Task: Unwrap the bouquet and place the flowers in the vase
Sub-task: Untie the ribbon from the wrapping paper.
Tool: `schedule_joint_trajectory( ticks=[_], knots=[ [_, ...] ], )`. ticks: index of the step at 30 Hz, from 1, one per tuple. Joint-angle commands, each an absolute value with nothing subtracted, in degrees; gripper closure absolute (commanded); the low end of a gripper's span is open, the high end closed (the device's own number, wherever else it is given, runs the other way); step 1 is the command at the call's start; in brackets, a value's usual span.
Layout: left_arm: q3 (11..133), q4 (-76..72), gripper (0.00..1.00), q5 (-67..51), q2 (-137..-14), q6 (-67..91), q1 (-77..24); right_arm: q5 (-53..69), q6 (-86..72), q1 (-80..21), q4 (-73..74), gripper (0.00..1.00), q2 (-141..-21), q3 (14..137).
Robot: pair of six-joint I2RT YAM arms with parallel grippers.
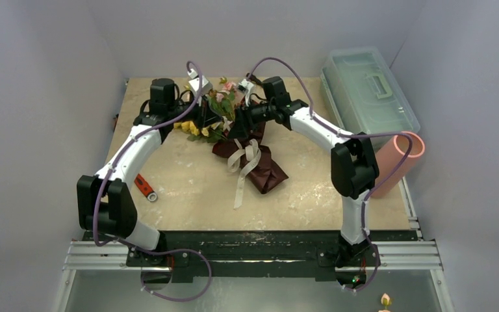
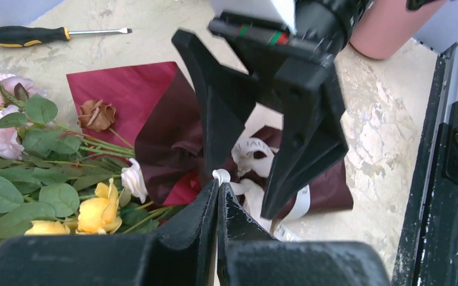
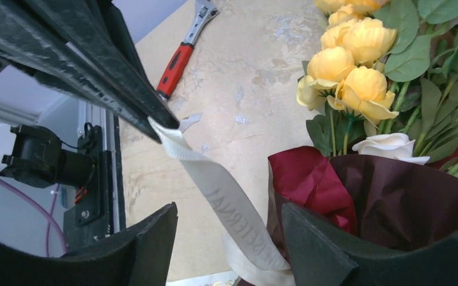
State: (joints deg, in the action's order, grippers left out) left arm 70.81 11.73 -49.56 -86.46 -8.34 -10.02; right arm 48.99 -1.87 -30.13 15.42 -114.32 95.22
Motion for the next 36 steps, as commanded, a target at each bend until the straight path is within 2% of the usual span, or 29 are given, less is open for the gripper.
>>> schedule_joint_trajectory(
  ticks=[1, 3, 5, 6, 8, 9, 10, 11, 13, 14, 20, 28, 36],
  knots=[
    [72.66, 6.52, 1.00, -51.02, -85.85, -4.11, -9.28, 48.96, -3.95, -31.03, 11.09, 0.43, -115.15, 98.80],
    [72.54, 6.14, 1.00, -50.14, -86.25, -3.70, -8.94, 49.34, -3.76, -31.02, 11.24, 0.66, -115.58, 99.23],
    [72.43, 5.82, 1.00, -49.51, -86.66, -3.25, -8.61, 50.22, -3.73, -30.97, 10.85, 0.95, -114.99, 99.02],
    [72.31, 5.69, 1.00, -49.41, -86.85, -3.11, -8.34, 50.19, -3.94, -30.99, 10.44, 1.00, -114.47, 98.81],
    [71.42, 5.47, 1.00, -49.32, -86.62, -3.08, -7.98, 50.25, -5.12, -31.04, 8.82, 1.00, -113.09, 97.96],
    [70.20, 5.01, 0.81, -49.26, -85.97, -3.31, -7.80, 50.27, -6.27, -31.03, 7.41, 1.00, -112.32, 97.32],
    [68.23, 3.72, 0.58, -49.00, -84.60, -3.38, -7.74, 50.32, -7.79, -31.06, 5.58, 1.00, -111.48, 95.99],
    [65.79, 1.44, 0.41, -48.26, -82.71, -3.61, -7.74, 50.39, -9.55, -31.05, 3.66, 1.00, -110.92, 94.95],
    [59.90, -3.75, 0.31, -46.68, -78.24, -4.17, -7.73, 50.30, -11.54, -31.07, 2.00, 1.00, -110.22, 93.82],
    [57.04, -4.90, 0.29, -45.73, -76.41, -4.82, -7.73, 50.31, -12.08, -31.11, 1.82, 1.00, -110.24, 93.53],
    [47.31, -7.11, 0.29, -43.87, -71.01, -5.32, -8.42, 49.16, -14.80, -31.03, 0.86, 1.00, -110.97, 92.90],
    [44.65, -17.20, 0.47, -37.50, -74.58, -0.98, -17.18, 49.13, -19.60, -31.11, -2.38, 1.00, -111.44, 92.56],
    [43.44, -26.47, 0.49, -30.25, -77.90, 7.41, -18.02, 49.04, -20.16, -31.20, -2.85, 1.00, -109.99, 90.37]
  ],
)
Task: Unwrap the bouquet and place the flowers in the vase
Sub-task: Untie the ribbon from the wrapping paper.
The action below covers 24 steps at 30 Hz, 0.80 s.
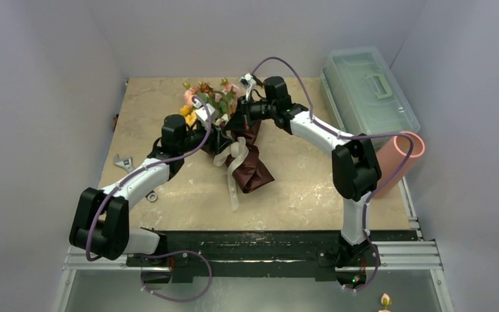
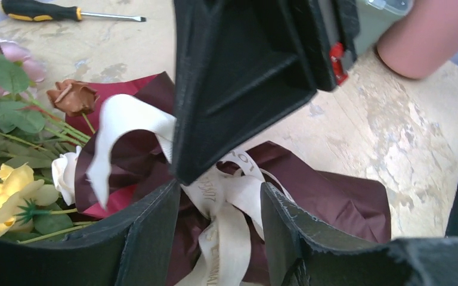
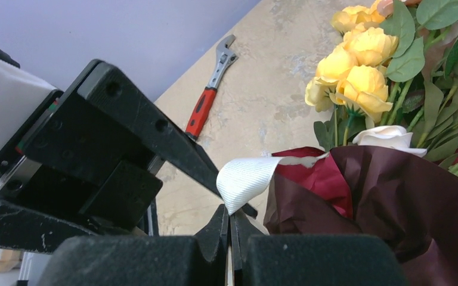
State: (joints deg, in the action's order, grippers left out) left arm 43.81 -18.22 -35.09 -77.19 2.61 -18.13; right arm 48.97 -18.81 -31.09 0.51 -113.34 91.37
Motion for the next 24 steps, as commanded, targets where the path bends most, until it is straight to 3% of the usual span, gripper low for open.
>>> schedule_joint_trajectory(
  ticks=[1, 16, 20, 24],
  knots=[
    [43.46, -26.54, 0.49, -29.82, -78.04, 7.79, -18.02, 49.04, -20.27, -31.19, -2.93, 1.00, -109.89, 90.23],
    [40.17, -30.33, 0.49, -27.13, -81.66, 11.17, -19.16, 49.23, -24.41, -31.46, -6.40, 1.00, -108.90, 88.73],
    [40.27, -30.99, 0.68, -27.11, -81.87, 12.26, -19.16, 49.39, -24.78, -31.46, -6.52, 1.00, -108.91, 88.80],
    [40.81, -31.47, 0.81, -28.38, -81.93, 14.10, -19.16, 49.57, -24.79, -31.42, -6.47, 1.00, -108.62, 88.18]
  ],
)
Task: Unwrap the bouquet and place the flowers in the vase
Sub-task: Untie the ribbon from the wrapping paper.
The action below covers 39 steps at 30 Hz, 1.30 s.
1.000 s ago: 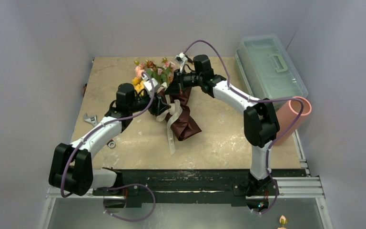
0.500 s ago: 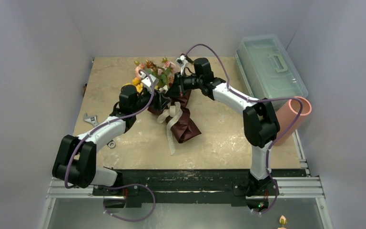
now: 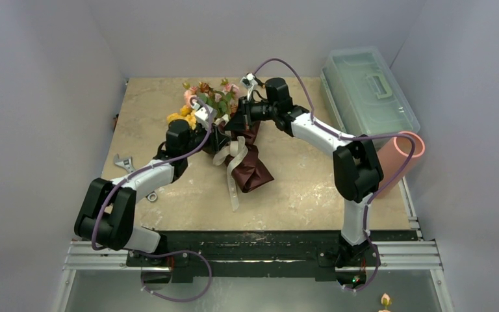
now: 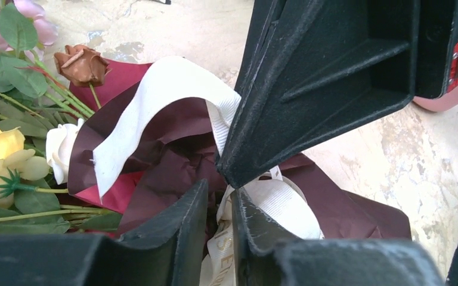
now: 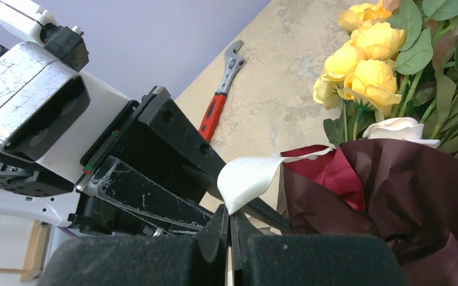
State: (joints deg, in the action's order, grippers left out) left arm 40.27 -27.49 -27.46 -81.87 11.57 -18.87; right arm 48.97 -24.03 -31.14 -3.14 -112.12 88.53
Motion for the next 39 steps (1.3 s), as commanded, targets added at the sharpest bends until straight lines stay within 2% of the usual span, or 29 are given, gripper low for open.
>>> schedule_joint_trajectory(
  ticks=[1, 4, 7, 10, 13, 15, 16, 17, 18, 19, 20, 23, 27, 32, 39],
  knots=[
    [40.93, -31.80, 0.80, -29.03, -81.95, 14.78, -19.16, 49.65, -24.90, -31.46, -6.65, 1.00, -108.55, 87.94],
    [41.16, -32.34, 0.60, -29.41, -81.56, 15.18, -19.99, 49.18, -25.62, -31.46, -7.30, 1.00, -108.46, 87.15],
    [41.33, -32.84, 0.61, -29.02, -82.08, 15.37, -20.47, 49.03, -26.36, -31.46, -7.93, 1.00, -108.58, 86.91],
    [41.66, -32.62, 0.75, -28.48, -82.82, 15.40, -20.48, 49.51, -26.80, -31.46, -8.33, 1.00, -108.55, 86.90],
    [41.75, -31.13, 0.99, -28.47, -83.01, 15.26, -20.48, 50.08, -26.34, -31.31, -8.34, 1.00, -108.21, 87.06],
    [41.61, -30.16, 1.00, -27.84, -82.98, 15.94, -20.48, 49.73, -25.63, -31.17, -7.60, 1.00, -107.75, 87.05],
    [41.51, -30.04, 1.00, -27.84, -83.04, 16.11, -20.48, 49.81, -25.59, -31.00, -7.50, 0.96, -107.56, 86.97],
    [41.37, -30.14, 1.00, -27.79, -83.13, 16.36, -20.48, 50.03, -25.64, -30.86, -7.39, 0.81, -107.43, 87.11],
    [41.32, -30.43, 1.00, -27.80, -83.27, 16.71, -20.48, 50.22, -25.66, -30.60, -7.10, 0.58, -107.29, 87.27],
    [41.35, -30.64, 1.00, -27.86, -83.38, 16.92, -20.48, 50.22, -25.60, -30.13, -6.64, 0.44, -107.12, 87.52],
    [41.46, -30.79, 1.00, -27.93, -83.53, 17.07, -20.48, 50.11, -25.44, -29.66, -6.15, 0.34, -106.83, 87.71],
    [41.98, -30.58, 1.00, -28.41, -83.50, 17.23, -20.48, 50.32, -24.49, -27.40, -3.48, 0.23, -105.88, 87.53],
    [42.55, -29.93, 1.00, -28.86, -83.53, 17.06, -20.39, 50.61, -18.23, -23.89, 5.85, 0.19, -104.45, 85.21],
    [42.48, -30.23, 1.00, -29.40, -84.96, 17.95, -20.30, 47.57, -5.15, -22.66, 17.80, 0.22, -101.97, 78.99],
    [41.13, -32.01, 1.00, -28.88, -87.97, 19.75, -20.30, 43.43, -2.20, -24.32, 17.40, 0.26, -101.51, 72.87]
  ],
)
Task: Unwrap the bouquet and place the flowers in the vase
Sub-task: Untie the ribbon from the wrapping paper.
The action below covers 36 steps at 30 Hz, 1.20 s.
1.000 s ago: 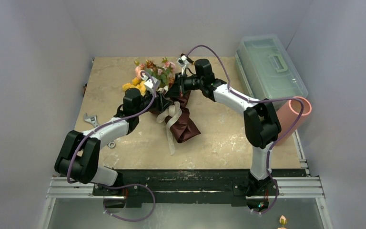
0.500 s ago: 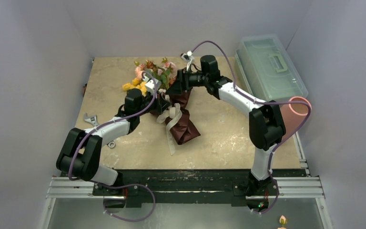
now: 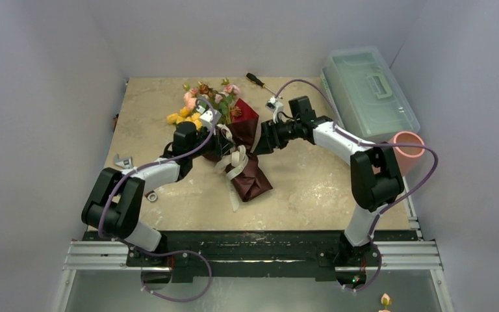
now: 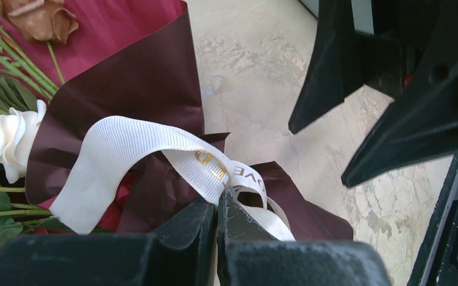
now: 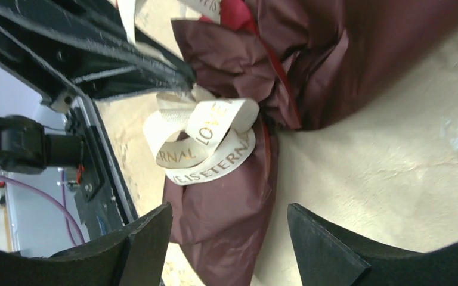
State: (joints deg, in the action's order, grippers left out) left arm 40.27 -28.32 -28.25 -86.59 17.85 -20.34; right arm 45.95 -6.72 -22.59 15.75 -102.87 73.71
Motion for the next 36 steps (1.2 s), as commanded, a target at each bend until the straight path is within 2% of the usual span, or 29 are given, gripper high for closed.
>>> schedule_joint_trajectory(
  ticks=[1, 10, 22, 36],
  knots=[
    [40.99, -32.20, 1.00, -28.91, -88.65, 20.21, -20.38, 43.00, -2.20, -24.95, 17.61, 0.27, -102.36, 73.26],
    [42.43, -32.78, 1.00, -29.46, -92.24, 23.33, -20.38, 34.90, -4.16, -29.92, 17.46, 0.23, -109.73, 78.95],
    [49.97, -27.04, 1.00, -31.07, -89.00, 28.31, -19.09, 26.06, -0.61, -32.45, 20.92, 0.27, -115.37, 79.76],
    [55.26, -24.42, 1.00, -34.51, -83.81, 28.95, -8.86, 24.69, 1.66, -32.51, 22.13, 0.29, -115.77, 78.40]
  ],
)
